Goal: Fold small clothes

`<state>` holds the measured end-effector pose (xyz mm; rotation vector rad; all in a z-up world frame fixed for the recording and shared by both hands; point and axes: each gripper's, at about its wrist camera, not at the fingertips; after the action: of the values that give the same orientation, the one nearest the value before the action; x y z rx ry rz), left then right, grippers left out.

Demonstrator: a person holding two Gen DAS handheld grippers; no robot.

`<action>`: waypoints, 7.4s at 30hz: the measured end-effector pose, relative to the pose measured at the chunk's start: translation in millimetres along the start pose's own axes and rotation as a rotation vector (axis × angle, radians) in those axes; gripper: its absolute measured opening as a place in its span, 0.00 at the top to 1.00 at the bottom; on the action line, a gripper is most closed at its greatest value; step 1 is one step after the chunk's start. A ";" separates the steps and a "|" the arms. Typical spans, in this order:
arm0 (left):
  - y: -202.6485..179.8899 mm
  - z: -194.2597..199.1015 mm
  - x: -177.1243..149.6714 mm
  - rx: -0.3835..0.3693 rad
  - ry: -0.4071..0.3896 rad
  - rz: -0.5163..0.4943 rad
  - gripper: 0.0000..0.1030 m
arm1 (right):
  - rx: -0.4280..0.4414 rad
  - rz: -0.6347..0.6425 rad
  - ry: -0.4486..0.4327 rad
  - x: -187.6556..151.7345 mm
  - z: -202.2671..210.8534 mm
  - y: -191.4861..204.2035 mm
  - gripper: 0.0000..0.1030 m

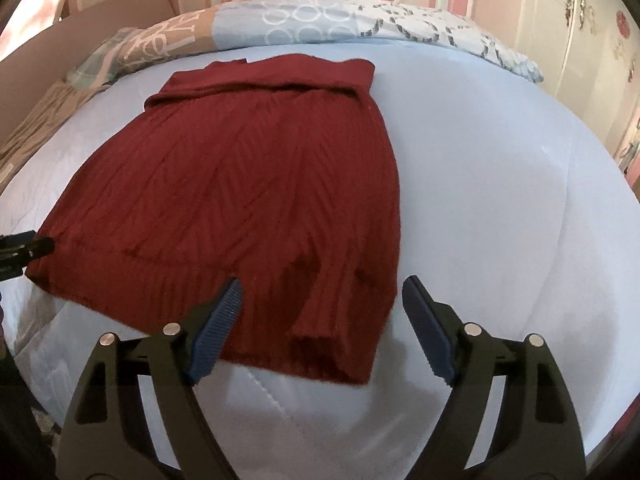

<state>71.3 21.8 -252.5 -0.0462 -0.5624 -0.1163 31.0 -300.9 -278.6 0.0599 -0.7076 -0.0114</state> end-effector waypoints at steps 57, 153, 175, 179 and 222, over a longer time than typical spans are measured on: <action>-17.2 -2.8 3.6 -0.117 0.082 -0.031 0.87 | 0.117 -0.169 0.083 1.8 -1.2 -22.8 0.87; -27.5 -196.3 337.1 0.094 -0.157 -0.143 0.32 | 0.103 -0.001 -0.091 287.7 -215.8 -37.4 0.57; -9.4 -157.0 295.7 0.108 -0.221 -0.051 0.32 | 0.167 -0.076 -0.163 262.0 -183.5 -26.5 0.47; -13.9 -149.6 265.5 0.116 -0.197 -0.036 0.32 | 0.144 -0.070 -0.134 237.4 -174.5 -9.7 0.38; -29.1 -107.1 230.9 0.158 -0.202 -0.065 0.08 | 0.000 -0.023 -0.116 181.0 -120.0 0.5 0.05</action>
<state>318.3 -37.6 -219.3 0.1152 -0.7739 -0.1312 246.5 -299.8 -252.0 0.0681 -0.8226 -0.0373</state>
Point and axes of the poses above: each gripper's, at about its wrist camera, not at the fingertips, and z roughly against the way its jaws point, y to its left, x to its top, and after that the axes turned 3 degrees about x, right-handed
